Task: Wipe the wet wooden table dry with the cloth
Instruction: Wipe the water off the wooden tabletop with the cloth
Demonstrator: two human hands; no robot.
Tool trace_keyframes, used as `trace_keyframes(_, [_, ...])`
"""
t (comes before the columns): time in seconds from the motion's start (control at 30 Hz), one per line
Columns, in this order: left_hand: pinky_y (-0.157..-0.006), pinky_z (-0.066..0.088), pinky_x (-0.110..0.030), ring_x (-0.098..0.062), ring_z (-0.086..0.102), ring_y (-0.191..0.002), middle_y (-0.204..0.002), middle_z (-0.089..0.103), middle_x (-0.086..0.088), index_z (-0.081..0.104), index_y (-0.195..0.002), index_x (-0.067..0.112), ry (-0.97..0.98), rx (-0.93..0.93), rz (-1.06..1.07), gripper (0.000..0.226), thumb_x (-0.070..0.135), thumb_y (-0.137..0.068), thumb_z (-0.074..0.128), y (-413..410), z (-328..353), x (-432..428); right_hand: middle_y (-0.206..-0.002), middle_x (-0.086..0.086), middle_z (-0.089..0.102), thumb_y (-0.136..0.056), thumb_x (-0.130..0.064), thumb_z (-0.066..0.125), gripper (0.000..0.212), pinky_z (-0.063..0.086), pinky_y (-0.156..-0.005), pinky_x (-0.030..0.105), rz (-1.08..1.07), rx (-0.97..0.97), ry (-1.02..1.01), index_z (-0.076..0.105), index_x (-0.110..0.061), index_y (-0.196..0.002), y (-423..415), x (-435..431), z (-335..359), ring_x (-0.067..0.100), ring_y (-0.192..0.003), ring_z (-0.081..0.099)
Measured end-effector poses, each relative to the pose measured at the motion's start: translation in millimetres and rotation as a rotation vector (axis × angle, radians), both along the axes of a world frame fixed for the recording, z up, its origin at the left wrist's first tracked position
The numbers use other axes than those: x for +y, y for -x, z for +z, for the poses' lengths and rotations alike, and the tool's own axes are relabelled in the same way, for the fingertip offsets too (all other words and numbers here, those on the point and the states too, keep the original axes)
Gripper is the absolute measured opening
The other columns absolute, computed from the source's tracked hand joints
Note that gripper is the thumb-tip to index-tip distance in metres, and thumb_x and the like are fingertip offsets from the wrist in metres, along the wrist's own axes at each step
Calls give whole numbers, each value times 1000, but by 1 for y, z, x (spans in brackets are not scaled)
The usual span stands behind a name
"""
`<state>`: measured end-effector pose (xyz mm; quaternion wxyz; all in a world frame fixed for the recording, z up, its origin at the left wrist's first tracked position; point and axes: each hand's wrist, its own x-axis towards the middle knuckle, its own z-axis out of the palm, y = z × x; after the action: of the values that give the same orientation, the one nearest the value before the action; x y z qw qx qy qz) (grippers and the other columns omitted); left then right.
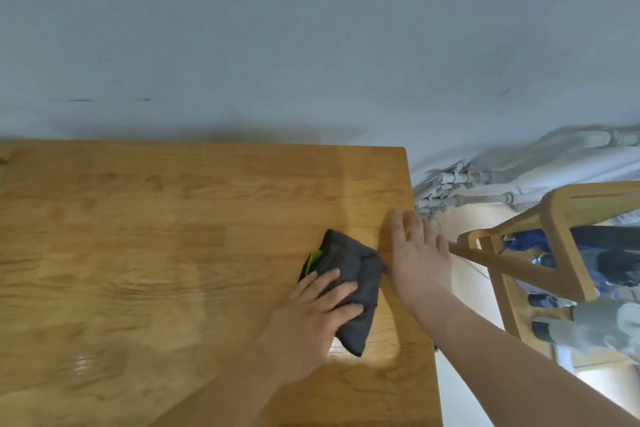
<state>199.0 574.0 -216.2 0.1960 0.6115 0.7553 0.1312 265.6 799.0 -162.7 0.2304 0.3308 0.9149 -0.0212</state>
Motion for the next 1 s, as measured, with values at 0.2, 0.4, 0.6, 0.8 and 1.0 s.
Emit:
trace_keyframes(0.2, [-124,27,-44,-17,19,-155,-162,36,12,52,-145,37,95,55,664,41,29,-106,44,62,2,-71,-161,7,26,-100,-39,50,63,44,-110,44,11,200,296,28,-22,-156,-19,-52,15,28,-148,30])
trace_keyframes(0.4, [-123,28,-51,-28,24,-152,-160,41,2,55,-142,32,109,29,969,44,23,-99,55,-41,9,-77,-153,2,35,-102,-36,53,52,52,-99,42,60,173,425,40,-18,-150,-11,-93,19,25,-140,38])
trace_keyframes(0.6, [-125,23,-43,-12,19,-155,-161,34,20,50,-139,46,78,31,138,41,31,-101,48,-1,10,-162,-152,1,38,-96,-35,57,55,46,-107,40,145,143,411,44,-22,-148,6,-124,19,24,-141,36])
trace_keyframes(0.8, [-127,16,-41,-16,9,-156,-165,28,12,49,-145,36,97,-49,909,44,19,-105,48,129,13,-199,-152,0,34,-94,-42,55,60,47,-105,38,138,90,340,42,-23,-150,57,-172,13,24,-142,34])
trace_keyframes(1.0, [-126,18,-51,-23,10,-157,-162,33,9,52,-139,37,-7,-12,598,49,16,-95,55,105,-2,-227,-153,6,29,-93,-38,58,63,42,-111,41,150,13,299,39,-22,-150,136,-244,8,29,-142,29])
